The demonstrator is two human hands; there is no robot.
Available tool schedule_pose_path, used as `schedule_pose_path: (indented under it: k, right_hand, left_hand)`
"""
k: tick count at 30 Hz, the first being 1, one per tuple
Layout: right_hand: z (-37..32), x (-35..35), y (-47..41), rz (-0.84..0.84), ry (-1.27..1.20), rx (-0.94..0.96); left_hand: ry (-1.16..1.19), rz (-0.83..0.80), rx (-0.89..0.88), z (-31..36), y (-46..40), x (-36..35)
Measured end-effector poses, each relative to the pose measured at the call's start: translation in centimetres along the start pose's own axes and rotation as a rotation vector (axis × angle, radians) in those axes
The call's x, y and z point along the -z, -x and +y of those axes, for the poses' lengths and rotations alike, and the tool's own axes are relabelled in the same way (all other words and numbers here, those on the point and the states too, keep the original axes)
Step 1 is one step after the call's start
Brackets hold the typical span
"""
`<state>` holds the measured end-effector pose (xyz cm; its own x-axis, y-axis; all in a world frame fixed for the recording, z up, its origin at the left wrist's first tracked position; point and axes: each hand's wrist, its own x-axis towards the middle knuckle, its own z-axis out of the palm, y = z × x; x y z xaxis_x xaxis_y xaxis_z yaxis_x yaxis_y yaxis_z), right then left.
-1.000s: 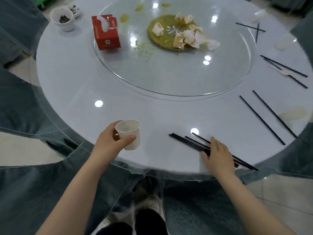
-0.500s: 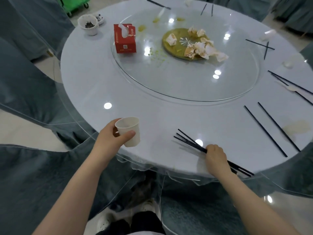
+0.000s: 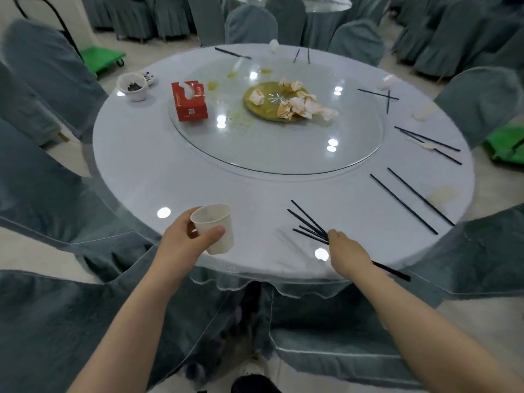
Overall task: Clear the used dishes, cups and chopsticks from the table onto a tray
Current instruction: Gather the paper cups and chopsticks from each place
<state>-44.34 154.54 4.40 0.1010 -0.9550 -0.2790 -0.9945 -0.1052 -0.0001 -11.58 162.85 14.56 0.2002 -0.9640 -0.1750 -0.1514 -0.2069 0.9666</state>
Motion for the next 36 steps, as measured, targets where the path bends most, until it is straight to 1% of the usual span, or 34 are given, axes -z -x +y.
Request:
schedule_pose_path:
  k: [2,5,7,10,13,17,19,22,25,27,29,33,36]
  right_hand:
    - [0.3,2.2,1.9,0.069,-0.013,-0.033]
    - [1.4,5.3,6.1,0.173,0.069,-0.070]
    - [2.5,6.5,9.4,0.201,0.107,-0.084]
    - [4.7,7.0,14.6,0.226,0.102,-0.152]
    - [6.1,6.9,17.8,0.292,0.071,-0.218]
    - [9.8,6.7,21.9,0.347,0.015,-0.296]
    - [12.2,6.6,23.1,0.377,-0.018,-0.330]
    - [16.1,6.0,24.1,0.351,-0.088,-0.382]
    - [21.9,5.1,24.4,0.285,-0.082,-0.418]
    - [25.9,4.8,24.4,0.272,-0.063,-0.422]
    - [30.3,4.9,24.0,0.259,-0.066,-0.425]
    - [35.5,5.3,21.8,0.193,-0.140,-0.438]
    - [37.1,5.6,19.1,0.150,-0.160,-0.404]
  left_hand:
    - [0.007,-0.019,-0.009,-0.1,1.3,-0.3]
    - [0.021,-0.066,-0.027,-0.3,3.8,-1.3]
    - [0.032,-0.111,-0.033,-0.5,5.4,-2.3]
    - [0.054,-0.179,-0.067,-0.1,7.7,-4.8]
    - [0.072,-0.202,-0.094,0.7,8.8,-7.0]
    - [0.024,-0.293,-0.142,2.4,11.3,-11.0]
    - [0.007,-0.306,-0.164,3.3,12.0,-13.5]
    - [-0.032,-0.306,-0.182,4.4,12.7,-17.6]
    - [-0.043,-0.297,-0.183,4.7,13.1,-22.9]
    - [-0.037,-0.263,-0.175,4.8,13.2,-26.4]
    - [-0.019,-0.193,-0.153,4.8,13.4,-30.4]
    - [0.005,-0.107,-0.152,5.9,13.9,-35.9]
    - [-0.004,-0.062,-0.165,6.8,13.4,-38.2]
